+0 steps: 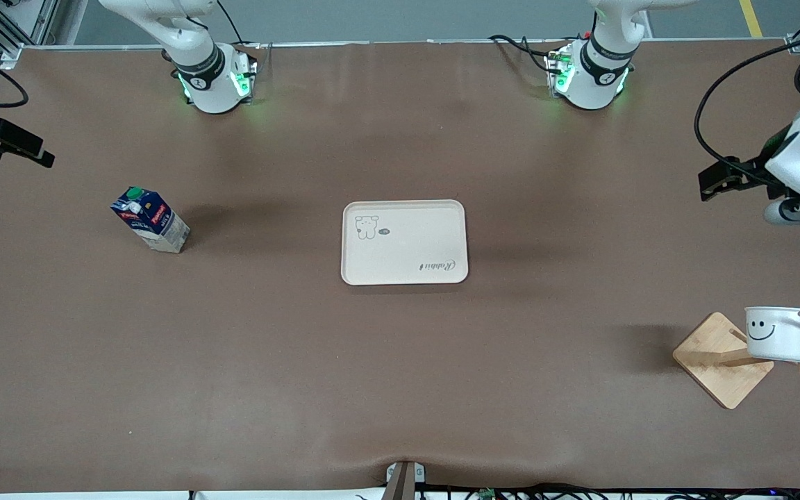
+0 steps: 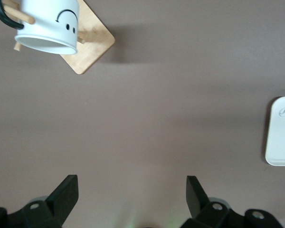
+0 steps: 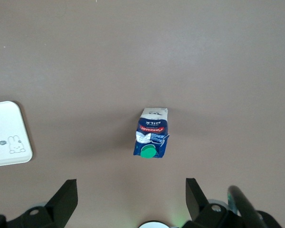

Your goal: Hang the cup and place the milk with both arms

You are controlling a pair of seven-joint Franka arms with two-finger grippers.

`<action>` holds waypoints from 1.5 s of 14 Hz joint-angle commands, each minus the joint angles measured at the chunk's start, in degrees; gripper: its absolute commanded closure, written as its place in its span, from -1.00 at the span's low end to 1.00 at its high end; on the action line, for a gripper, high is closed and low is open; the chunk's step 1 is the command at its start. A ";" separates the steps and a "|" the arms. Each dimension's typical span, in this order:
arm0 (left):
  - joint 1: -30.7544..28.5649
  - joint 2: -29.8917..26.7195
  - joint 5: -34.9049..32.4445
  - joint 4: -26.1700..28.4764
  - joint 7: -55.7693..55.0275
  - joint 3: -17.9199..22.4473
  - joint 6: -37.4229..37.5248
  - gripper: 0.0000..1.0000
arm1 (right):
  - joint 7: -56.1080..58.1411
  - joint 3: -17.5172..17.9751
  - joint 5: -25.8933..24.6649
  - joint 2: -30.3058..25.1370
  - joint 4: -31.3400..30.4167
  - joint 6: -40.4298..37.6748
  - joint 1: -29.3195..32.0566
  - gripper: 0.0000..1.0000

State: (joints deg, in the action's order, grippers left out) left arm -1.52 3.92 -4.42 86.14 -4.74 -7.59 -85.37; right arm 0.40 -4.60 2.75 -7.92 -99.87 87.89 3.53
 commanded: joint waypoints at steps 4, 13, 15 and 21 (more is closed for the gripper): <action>3.26 -3.83 1.87 5.17 -0.79 3.81 -2.43 -1.00 | -0.93 0.47 -1.96 -1.04 1.78 0.79 -0.45 -1.00; 3.01 -6.29 2.39 5.35 -4.05 3.46 -1.46 -1.00 | -1.02 0.47 -1.43 0.10 3.98 0.61 -0.10 -1.00; 3.10 -6.12 2.39 5.18 -4.05 3.55 -1.73 -1.00 | -1.02 0.47 -1.43 0.10 4.06 0.52 -0.27 -1.00; 3.01 -4.28 2.31 2.81 -3.17 3.73 -1.64 -1.00 | -1.02 0.47 -1.52 0.10 4.07 0.70 -0.45 -1.00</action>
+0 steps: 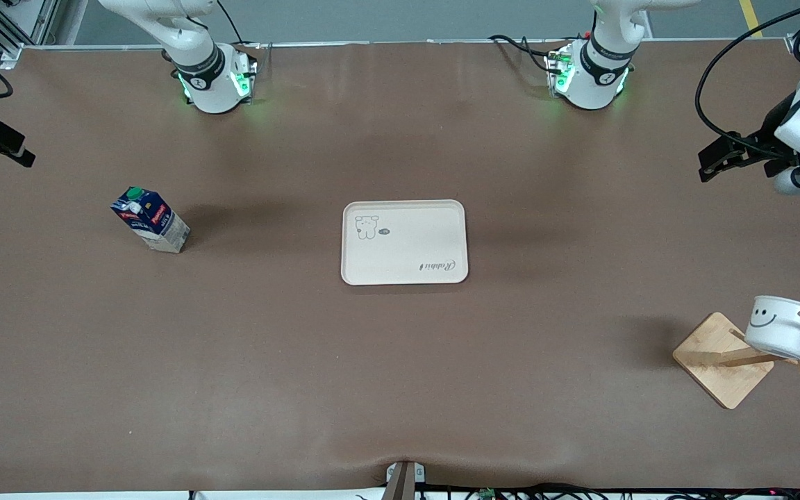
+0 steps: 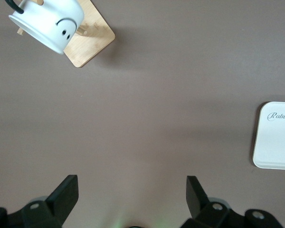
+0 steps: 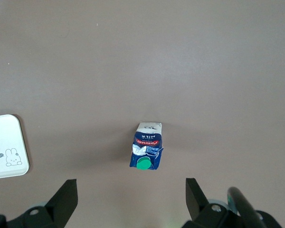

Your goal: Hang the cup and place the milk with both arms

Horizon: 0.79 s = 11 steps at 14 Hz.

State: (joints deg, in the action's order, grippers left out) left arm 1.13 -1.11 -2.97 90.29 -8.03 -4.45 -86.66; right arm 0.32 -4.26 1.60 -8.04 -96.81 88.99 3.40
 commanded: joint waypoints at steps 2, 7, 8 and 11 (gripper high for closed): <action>0.36 2.69 0.95 -3.79 -0.32 0.58 -0.09 -1.00 | -0.93 0.21 -0.37 0.22 1.01 -0.40 -0.32 -1.00; 0.37 2.78 0.86 -3.63 -0.24 0.49 -0.09 -1.00 | -0.84 0.21 -0.37 0.05 1.01 -1.01 -0.32 -1.00; 0.36 2.78 0.86 -3.63 -0.23 0.49 -0.09 -1.00 | -0.84 0.30 -0.37 0.05 0.92 -1.10 -0.41 -1.00; 0.28 2.78 0.86 -3.63 0.03 0.58 0.09 -1.00 | -0.84 0.39 -0.37 -0.30 0.74 -1.10 -0.67 -1.00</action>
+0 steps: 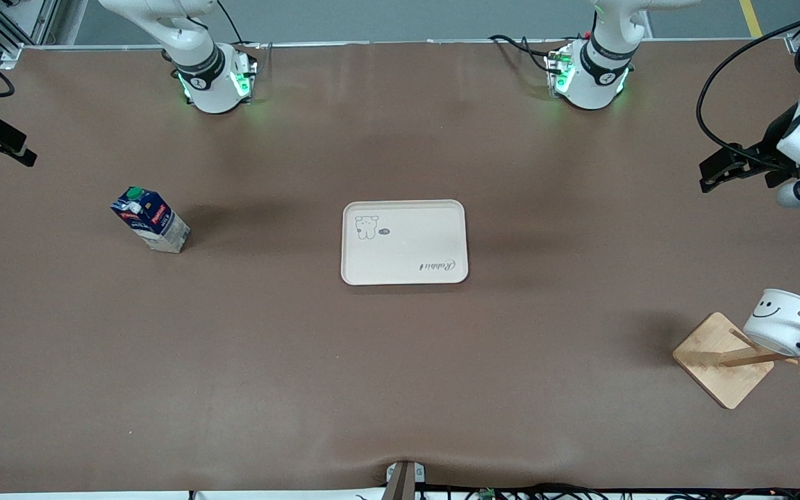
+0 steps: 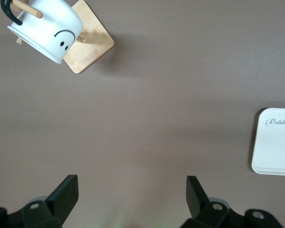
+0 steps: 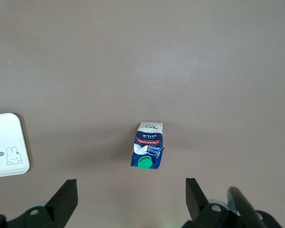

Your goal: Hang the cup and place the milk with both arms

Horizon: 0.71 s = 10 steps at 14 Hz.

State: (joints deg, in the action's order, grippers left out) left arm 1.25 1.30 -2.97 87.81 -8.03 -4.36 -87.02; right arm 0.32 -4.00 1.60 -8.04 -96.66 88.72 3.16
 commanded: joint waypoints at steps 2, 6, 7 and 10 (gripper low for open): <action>0.16 0.37 0.86 -1.15 -0.23 0.50 0.45 -1.00 | -0.93 0.14 -0.37 -0.31 0.51 -1.45 -0.35 -1.00; 0.33 0.37 0.86 -1.06 -0.41 0.50 0.45 -1.00 | -0.93 0.66 -0.37 -0.31 0.60 -1.71 -0.53 -1.00; 0.34 0.37 0.86 -1.06 -0.32 0.50 0.45 -1.00 | -0.93 0.75 -0.37 -0.31 0.60 -1.89 -0.44 -1.00; 0.77 0.37 0.77 -1.06 -0.41 0.41 0.45 -1.00 | -0.93 0.58 -0.28 -0.31 0.60 -1.80 -0.44 -1.00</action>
